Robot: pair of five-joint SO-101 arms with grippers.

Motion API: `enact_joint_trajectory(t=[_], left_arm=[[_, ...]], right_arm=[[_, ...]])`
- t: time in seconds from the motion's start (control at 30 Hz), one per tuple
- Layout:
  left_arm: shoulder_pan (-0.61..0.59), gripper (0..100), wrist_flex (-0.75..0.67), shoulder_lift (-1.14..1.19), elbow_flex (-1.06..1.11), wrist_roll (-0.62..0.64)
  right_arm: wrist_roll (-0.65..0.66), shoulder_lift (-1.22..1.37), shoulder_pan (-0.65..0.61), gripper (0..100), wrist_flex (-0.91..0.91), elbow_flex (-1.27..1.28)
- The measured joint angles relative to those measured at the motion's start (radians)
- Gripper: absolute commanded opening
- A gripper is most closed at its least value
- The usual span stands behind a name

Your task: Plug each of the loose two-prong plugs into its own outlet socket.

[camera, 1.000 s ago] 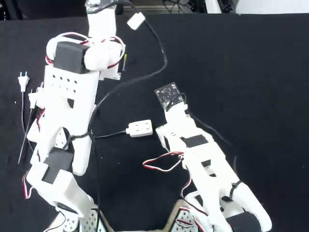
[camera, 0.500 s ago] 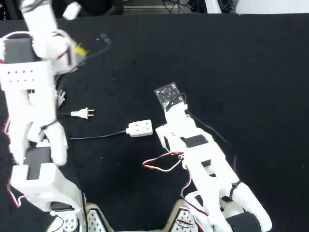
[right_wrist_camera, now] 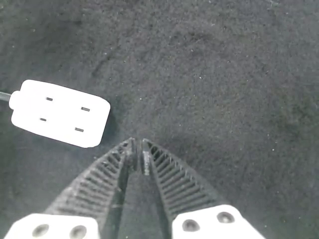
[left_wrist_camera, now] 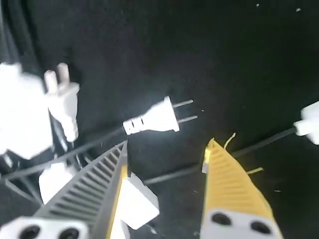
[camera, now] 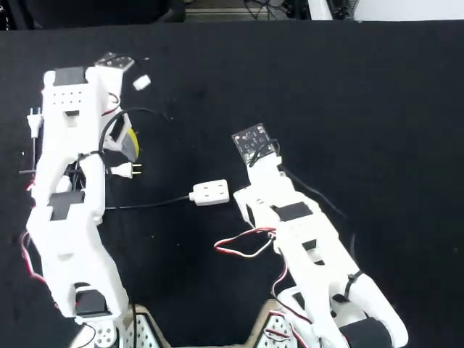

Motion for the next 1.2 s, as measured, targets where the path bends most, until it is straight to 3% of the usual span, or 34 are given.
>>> enact_joint_trajectory(t=[0.3,0.47,1.0,1.2], left_arm=[[-0.012,26,-0.015,0.101,0.009,-0.212],[-0.051,30,-0.018,0.147,0.009,-0.27],[-0.064,25,-0.138,0.241,0.008,-0.278],[-0.063,14,-0.138,0.241,0.008,-0.278]], right_arm=[[0.0,0.0,0.0,1.1,0.0,0.0],[0.0,0.0,0.0,1.1,0.0,0.0],[0.0,0.0,0.0,1.1,0.0,0.0],[0.0,0.0,0.0,1.1,0.0,0.0]])
